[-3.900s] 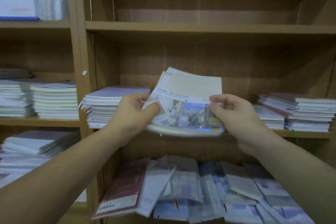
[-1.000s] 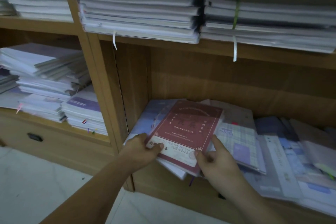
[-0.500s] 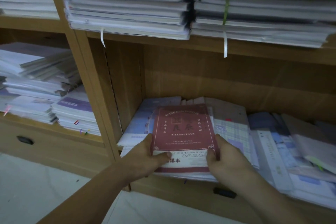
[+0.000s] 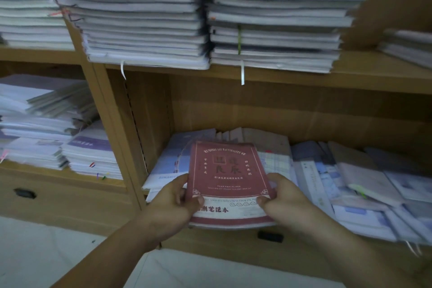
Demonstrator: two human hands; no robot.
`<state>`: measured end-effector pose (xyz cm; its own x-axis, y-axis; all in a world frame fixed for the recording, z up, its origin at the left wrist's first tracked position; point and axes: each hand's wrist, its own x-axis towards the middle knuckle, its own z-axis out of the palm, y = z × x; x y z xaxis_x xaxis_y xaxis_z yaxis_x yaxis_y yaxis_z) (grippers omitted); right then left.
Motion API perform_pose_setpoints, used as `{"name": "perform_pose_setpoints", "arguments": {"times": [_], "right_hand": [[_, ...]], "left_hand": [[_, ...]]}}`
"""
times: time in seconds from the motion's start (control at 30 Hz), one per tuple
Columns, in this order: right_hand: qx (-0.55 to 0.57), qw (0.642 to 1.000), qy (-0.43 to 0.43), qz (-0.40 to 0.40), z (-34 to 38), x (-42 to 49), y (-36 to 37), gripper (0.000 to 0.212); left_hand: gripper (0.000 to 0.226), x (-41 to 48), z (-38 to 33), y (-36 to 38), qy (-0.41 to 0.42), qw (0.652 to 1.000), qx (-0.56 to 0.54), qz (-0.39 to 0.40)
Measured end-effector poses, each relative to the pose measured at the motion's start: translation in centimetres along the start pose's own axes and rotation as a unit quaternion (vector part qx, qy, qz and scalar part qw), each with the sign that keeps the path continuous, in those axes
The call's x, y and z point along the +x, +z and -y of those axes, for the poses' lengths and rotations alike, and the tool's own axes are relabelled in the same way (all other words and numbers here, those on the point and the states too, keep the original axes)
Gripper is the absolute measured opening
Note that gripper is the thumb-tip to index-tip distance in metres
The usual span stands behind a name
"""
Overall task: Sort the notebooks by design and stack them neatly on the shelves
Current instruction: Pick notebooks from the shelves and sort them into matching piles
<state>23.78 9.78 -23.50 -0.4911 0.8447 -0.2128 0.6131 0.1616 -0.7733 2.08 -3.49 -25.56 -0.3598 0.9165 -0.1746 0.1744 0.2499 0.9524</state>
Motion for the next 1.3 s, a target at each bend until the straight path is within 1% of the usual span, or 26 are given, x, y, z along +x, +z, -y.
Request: {"name": "perform_pose_setpoints", "arguments": {"times": [0.13, 0.3, 0.33, 0.43, 0.47, 0.53, 0.67, 0.8, 0.87, 0.97, 1.07, 1.13, 1.2, 1.3], "right_hand": [[0.056, 0.997, -0.019, 0.040, 1.1, -4.8, -2.2, 0.033], [0.118, 0.991, -0.048, 0.048, 2.6, -12.1, -4.8, 0.045], [0.127, 0.989, -0.045, 0.057, 3.0, -13.5, -5.3, 0.050], [0.144, 0.986, -0.031, 0.078, 4.2, -17.7, -6.5, 0.079], [0.151, 0.985, -0.031, 0.080, 4.7, -18.9, -6.9, 0.082], [0.153, 0.985, -0.051, 0.067, 6.1, -21.3, -7.6, 0.080], [0.113, 0.987, -0.111, 0.006, 9.9, -25.5, -9.6, 0.083], [0.104, 0.979, -0.177, -0.003, 14.3, -28.6, -12.2, 0.084], [0.111, 0.971, -0.210, -0.022, 16.5, -29.1, -13.2, 0.083], [0.133, 0.954, -0.252, -0.091, 19.9, -27.4, -13.9, 0.076], [0.152, 0.941, -0.272, -0.129, 23.4, -24.0, -14.1, 0.062], [0.139, 0.948, -0.260, -0.118, 25.2, -21.6, -13.8, 0.057], [0.126, 0.956, -0.245, -0.097, 26.8, -18.9, -13.2, 0.052], [0.134, 0.961, -0.232, -0.072, 29.3, -15.4, -12.4, 0.052]], "left_hand": [[0.042, -3.8, -1.7, 0.0, 0.041, 0.999, 0.002, 0.017], [0.043, -9.8, -3.2, 0.4, 0.078, 0.996, -0.012, 0.028], [0.043, -11.1, -3.6, 0.4, 0.092, 0.995, -0.007, 0.033], [0.046, -15.0, -5.8, -0.4, 0.137, 0.989, 0.014, 0.045], [0.047, -16.2, -6.9, -0.8, 0.147, 0.988, 0.020, 0.048], [0.046, -18.2, -9.2, -1.6, 0.164, 0.985, 0.025, 0.047], [0.047, -21.6, -13.9, -3.1, 0.201, 0.978, 0.026, 0.043], [0.047, -23.7, -18.5, -4.6, 0.253, 0.966, 0.032, 0.035], [0.045, -23.9, -21.0, -5.6, 0.277, 0.960, 0.032, 0.025], [0.039, -22.6, -24.4, -7.6, 0.298, 0.954, 0.042, -0.020], [0.037, -20.1, -26.7, -10.0, 0.296, 0.948, 0.055, -0.102], [0.036, -18.1, -27.6, -11.7, 0.279, 0.949, 0.055, -0.135], [0.040, -15.9, -28.3, -13.4, 0.258, 0.949, 0.069, -0.168], [0.027, -12.7, -29.4, -15.9, 0.231, 0.945, 0.092, -0.213]]}}
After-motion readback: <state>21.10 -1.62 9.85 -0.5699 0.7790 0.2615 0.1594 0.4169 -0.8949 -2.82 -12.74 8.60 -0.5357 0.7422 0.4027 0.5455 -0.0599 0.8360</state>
